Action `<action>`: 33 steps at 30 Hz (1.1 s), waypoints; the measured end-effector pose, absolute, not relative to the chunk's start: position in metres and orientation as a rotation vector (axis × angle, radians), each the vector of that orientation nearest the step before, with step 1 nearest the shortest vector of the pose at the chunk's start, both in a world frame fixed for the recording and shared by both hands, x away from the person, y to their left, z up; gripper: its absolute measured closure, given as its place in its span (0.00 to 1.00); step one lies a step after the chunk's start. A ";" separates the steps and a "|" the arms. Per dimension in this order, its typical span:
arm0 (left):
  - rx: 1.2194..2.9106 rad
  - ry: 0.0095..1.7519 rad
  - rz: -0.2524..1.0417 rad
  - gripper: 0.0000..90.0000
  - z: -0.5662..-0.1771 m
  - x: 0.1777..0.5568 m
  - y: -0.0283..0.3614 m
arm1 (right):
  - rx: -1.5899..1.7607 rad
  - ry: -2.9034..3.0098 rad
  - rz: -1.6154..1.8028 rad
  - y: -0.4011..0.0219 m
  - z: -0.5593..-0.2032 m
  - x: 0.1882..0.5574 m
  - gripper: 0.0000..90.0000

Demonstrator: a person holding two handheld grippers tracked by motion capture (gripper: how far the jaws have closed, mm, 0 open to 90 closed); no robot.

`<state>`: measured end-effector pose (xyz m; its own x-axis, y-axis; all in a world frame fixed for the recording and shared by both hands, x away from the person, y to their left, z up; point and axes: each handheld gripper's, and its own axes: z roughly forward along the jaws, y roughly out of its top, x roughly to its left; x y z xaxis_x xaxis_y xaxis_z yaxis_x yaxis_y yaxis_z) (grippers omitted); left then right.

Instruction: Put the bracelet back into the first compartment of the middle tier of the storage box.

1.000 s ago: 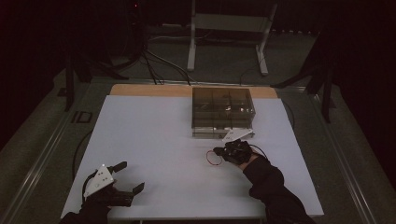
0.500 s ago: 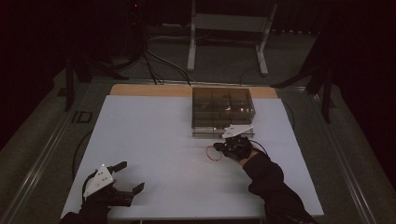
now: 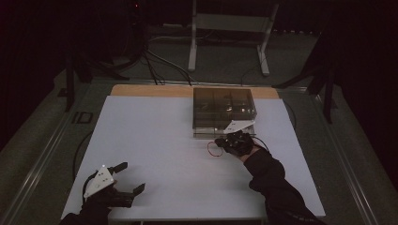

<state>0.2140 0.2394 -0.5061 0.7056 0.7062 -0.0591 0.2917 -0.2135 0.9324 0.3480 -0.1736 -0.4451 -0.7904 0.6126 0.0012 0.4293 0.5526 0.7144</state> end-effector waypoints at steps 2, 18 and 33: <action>1.798 0.788 0.463 0.02 -0.506 0.214 0.239 | 0.872 2.538 1.071 -0.174 -0.444 0.349 1.00; 1.799 0.787 0.463 0.02 -0.506 0.214 0.239 | 0.880 2.507 1.078 -0.172 -0.436 0.361 1.00; 1.802 0.785 0.463 0.02 -0.506 0.214 0.239 | 0.891 2.478 1.076 -0.173 -0.428 0.372 1.00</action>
<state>0.2139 0.2393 -0.5062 0.7076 0.7043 -0.0569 0.2908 -0.2168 0.9319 0.3717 -0.1734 -0.4279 -0.7644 0.6443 -0.0230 0.4233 0.5284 0.7359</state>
